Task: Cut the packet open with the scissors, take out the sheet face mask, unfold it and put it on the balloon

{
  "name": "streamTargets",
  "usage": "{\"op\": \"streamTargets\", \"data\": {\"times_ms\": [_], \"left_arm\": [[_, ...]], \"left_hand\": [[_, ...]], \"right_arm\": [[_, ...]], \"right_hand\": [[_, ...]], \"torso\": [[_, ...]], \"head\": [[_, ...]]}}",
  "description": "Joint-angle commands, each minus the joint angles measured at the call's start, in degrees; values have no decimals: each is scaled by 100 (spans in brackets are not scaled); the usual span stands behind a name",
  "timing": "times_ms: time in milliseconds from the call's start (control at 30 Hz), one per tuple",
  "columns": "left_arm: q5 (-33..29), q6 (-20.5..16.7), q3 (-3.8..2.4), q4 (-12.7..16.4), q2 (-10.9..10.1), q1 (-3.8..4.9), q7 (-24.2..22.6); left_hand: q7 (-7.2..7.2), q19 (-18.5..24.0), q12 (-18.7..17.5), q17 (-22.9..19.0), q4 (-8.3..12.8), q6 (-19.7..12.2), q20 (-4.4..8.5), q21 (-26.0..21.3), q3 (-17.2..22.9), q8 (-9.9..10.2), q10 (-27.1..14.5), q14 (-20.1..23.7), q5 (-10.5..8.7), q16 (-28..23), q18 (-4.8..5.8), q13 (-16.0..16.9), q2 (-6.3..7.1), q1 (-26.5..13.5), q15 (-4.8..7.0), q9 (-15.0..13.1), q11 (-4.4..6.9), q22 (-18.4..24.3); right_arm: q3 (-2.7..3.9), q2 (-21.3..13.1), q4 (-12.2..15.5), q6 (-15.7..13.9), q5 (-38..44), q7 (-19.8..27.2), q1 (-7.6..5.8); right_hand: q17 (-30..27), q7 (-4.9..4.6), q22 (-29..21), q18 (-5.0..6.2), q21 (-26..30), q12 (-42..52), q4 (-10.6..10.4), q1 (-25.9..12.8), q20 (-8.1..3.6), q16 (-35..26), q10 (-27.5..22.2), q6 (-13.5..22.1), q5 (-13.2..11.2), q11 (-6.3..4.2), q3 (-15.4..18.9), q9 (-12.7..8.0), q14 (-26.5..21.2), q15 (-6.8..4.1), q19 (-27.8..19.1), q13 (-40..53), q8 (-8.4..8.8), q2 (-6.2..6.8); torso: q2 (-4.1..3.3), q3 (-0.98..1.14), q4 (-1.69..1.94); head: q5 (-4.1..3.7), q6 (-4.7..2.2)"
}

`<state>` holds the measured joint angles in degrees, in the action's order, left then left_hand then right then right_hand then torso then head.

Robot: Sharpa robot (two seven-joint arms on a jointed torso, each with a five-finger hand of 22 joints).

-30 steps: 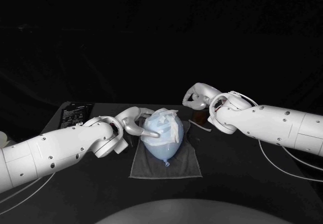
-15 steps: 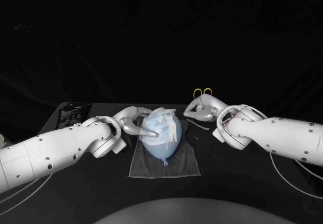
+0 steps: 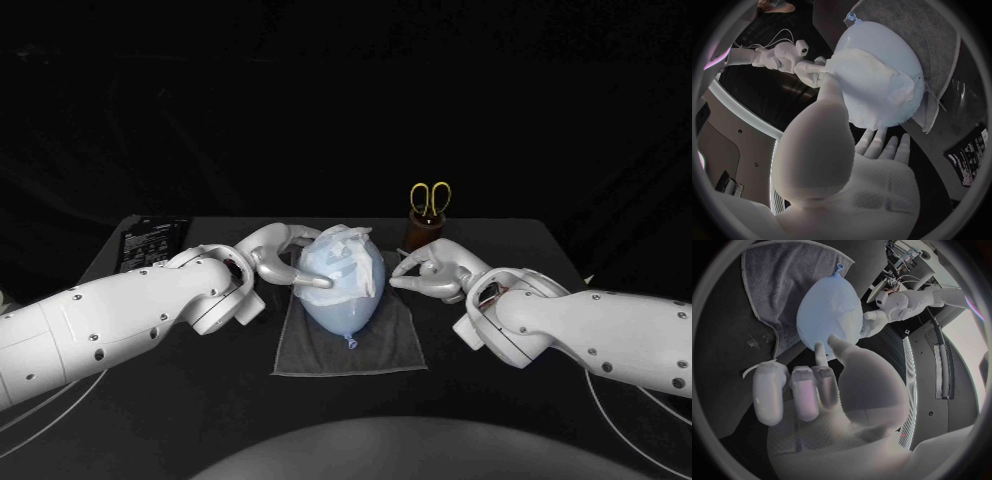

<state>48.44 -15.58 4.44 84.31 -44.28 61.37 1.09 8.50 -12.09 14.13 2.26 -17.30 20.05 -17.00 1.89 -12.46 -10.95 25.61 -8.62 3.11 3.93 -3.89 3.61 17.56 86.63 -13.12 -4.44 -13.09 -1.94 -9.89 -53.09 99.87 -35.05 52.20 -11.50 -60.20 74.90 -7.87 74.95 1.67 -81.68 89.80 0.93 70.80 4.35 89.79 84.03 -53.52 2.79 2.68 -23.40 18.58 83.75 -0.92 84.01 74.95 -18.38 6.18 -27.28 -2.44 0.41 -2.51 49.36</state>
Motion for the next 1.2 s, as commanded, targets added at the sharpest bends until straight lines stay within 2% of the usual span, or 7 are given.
{"op": "streamTargets", "data": {"times_ms": [33,267,467,633,900,1000,1200], "left_arm": [[-27,119,15,25,6,-16,33],[-58,135,14,15,1,-16,27],[-79,145,14,17,-12,-16,26],[-84,151,14,22,-29,-16,28],[-86,159,14,29,-36,-16,26],[-87,165,14,35,-41,-16,28],[-87,174,14,43,-48,-16,32]], "left_hand": [[660,44,36,8,-5,-36,-6,11,-11,11,21,-18,11,-34,64,7,2,24,40,-8,1,-6],[659,46,43,10,-5,-28,-6,11,-10,5,30,-24,11,-32,64,8,1,25,41,-12,2,-6],[659,49,48,12,-5,-25,-6,11,-8,3,38,-31,11,-30,63,9,0,25,41,-13,2,-6],[659,47,48,13,-5,-20,-6,11,-9,0,37,-33,11,-29,63,9,0,25,42,-15,3,-6],[659,47,48,13,-5,-20,-6,11,-9,0,37,-33,11,-29,63,9,0,25,42,-15,3,-6],[659,47,48,13,-5,-20,-6,11,-9,0,37,-33,11,-29,63,9,0,25,42,-15,3,-6],[658,47,57,15,-5,-13,-6,11,-8,-5,50,-41,11,-27,63,11,-1,26,43,-18,4,-6]], "right_arm": [[1,-22,46,-621,690,360,102],[-1,-24,19,-1415,2347,731,473],[-1,39,-99,-1938,2902,1005,792],[0,126,-175,-2142,3104,1166,953],[2,302,-289,-2254,3210,1335,1087],[4,373,-349,-2276,3223,1354,1107],[18,475,-437,-2294,3221,1336,1120]], "right_hand": [[1510,-13,1233,30,54,9,66,90,65,21,587,47,0,63,12,-13,625,22,254,1495,25,40],[1510,-55,1083,132,535,-353,220,242,110,21,288,83,1,104,83,-55,625,60,57,1188,42,193],[1248,-105,939,220,985,-693,221,246,144,-75,-12,237,-2,148,193,-79,545,97,-136,902,61,275],[915,-168,786,304,1454,-956,211,280,196,-207,-289,487,0,208,352,-96,420,156,-346,669,77,339],[699,-209,721,336,1647,-1095,221,365,239,-289,-493,651,-3,254,470,-70,317,198,-431,523,1,330],[610,-245,704,344,1701,-1159,184,370,271,-314,-629,826,-3,291,588,-36,262,234,-451,432,-81,308],[618,-253,710,342,1689,-1127,134,358,286,-301,-640,895,-3,301,682,3,259,246,-441,426,-181,273]], "torso": [[-2,-8,10],[2,-7,7],[0,-1,0],[-2,7,8],[-10,6,13],[-9,0,17],[-11,7,18]], "head": [[-30,17],[-62,64],[-63,64],[-72,64],[-86,64],[-85,64],[-88,64]]}}
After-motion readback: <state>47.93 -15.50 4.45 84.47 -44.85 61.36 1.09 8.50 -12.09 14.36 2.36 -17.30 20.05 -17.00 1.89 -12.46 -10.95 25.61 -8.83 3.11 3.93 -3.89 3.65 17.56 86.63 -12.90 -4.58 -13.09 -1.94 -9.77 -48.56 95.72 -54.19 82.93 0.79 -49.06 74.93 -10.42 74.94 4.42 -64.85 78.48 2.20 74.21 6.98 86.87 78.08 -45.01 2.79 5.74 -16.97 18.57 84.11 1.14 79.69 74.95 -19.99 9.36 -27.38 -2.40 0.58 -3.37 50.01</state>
